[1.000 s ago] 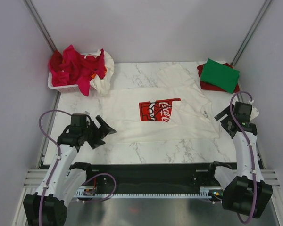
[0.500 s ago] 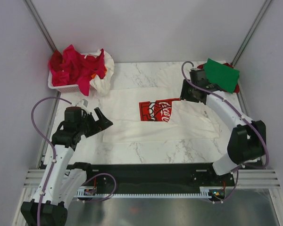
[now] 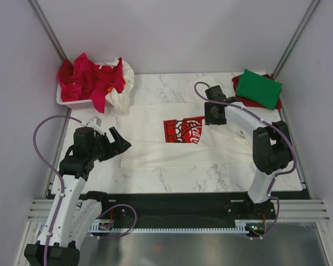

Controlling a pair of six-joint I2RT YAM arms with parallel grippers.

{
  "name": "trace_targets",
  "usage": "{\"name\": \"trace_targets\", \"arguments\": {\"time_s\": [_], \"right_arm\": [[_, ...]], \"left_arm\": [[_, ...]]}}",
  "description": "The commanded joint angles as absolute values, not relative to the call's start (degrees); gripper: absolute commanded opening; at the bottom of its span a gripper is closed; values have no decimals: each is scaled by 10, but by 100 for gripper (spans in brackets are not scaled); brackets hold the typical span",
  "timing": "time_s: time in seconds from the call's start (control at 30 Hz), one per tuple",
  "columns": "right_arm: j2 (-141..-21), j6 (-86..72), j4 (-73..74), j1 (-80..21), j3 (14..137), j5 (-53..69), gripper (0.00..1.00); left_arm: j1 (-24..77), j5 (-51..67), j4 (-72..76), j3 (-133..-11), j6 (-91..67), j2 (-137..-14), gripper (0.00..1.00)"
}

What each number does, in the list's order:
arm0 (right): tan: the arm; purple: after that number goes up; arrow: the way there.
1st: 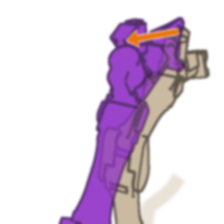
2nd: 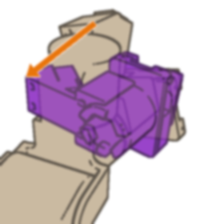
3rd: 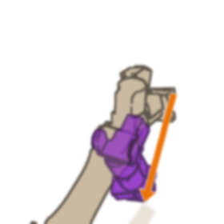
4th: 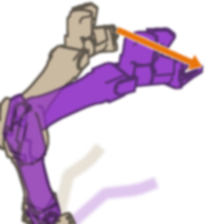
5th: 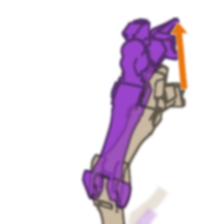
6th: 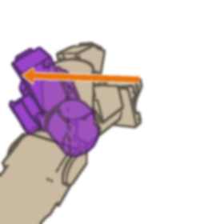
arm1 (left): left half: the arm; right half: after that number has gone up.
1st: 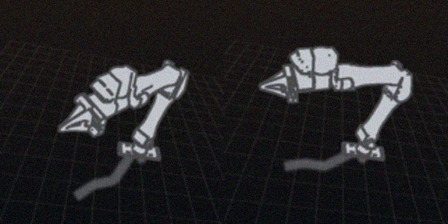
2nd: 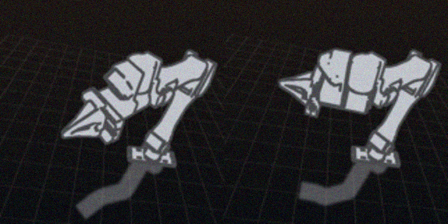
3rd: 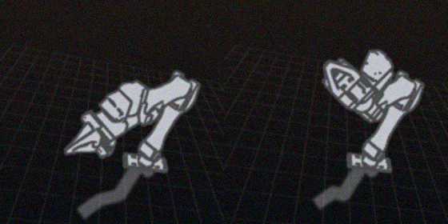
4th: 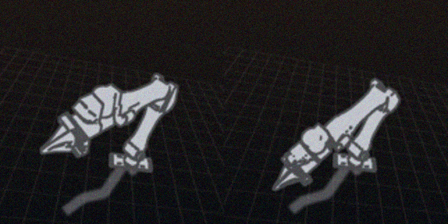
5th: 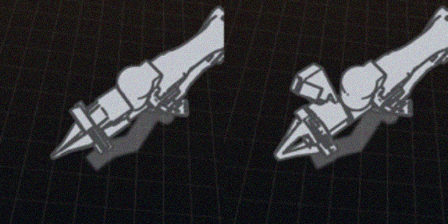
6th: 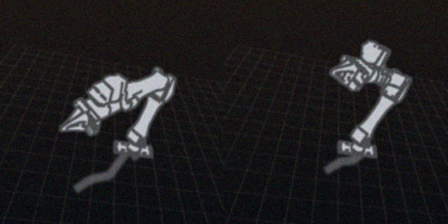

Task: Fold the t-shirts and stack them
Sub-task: Fold the tshirt

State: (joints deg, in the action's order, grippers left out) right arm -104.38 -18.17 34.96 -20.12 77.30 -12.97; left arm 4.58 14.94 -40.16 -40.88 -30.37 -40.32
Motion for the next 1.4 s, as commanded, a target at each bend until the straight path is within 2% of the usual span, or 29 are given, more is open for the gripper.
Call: {"name": "trace_targets", "arguments": {"time_s": [0.0, 0.2, 0.3, 0.5, 0.53, 0.6, 0.63, 1.07, 1.1, 1.17, 1.2, 1.23, 1.27, 1.33, 1.37], "right_arm": [[-1058, -171, 349, -207, 781, -148, 55], [-1078, -174, 338, -211, 766, -142, 53], [-1082, -176, 336, -212, 761, -144, 46], [-1085, -176, 336, -212, 754, -153, 26], [-1085, -174, 336, -212, 754, -153, 19], [-1085, -174, 337, -212, 755, -156, 11], [-1086, -172, 340, -212, 760, -162, 1], [-1118, -117, 395, -203, 905, -322, 0], [-1124, -112, 398, -200, 924, -330, 2], [-1143, -105, 410, -194, 939, -349, 19], [-1149, -105, 415, -191, 951, -356, 32], [-1157, -106, 420, -187, 955, -361, 54], [-1158, -110, 422, -179, 960, -375, 64], [-1159, -114, 425, -171, 969, -383, 81], [-1157, -117, 425, -165, 972, -385, 82]], "left_arm": [[43, 131, -385, -411, -283, -396, 100], [43, 131, -386, -410, -283, -396, 100], [43, 130, -386, -410, -283, -397, 99], [43, 130, -386, -410, -283, -397, 99], [43, 131, -385, -410, -283, -396, 99], [43, 130, -386, -410, -283, -396, 99], [43, 130, -386, -410, -283, -396, 99], [43, 132, -385, -410, -282, -395, 98], [42, 132, -386, -410, -282, -394, 98], [43, 134, -385, -410, -281, -394, 98], [43, 134, -385, -410, -282, -395, 98], [42, 134, -385, -410, -282, -394, 98], [43, 134, -385, -410, -281, -395, 98], [43, 134, -386, -410, -282, -395, 98], [43, 135, -385, -410, -282, -395, 98]]}}
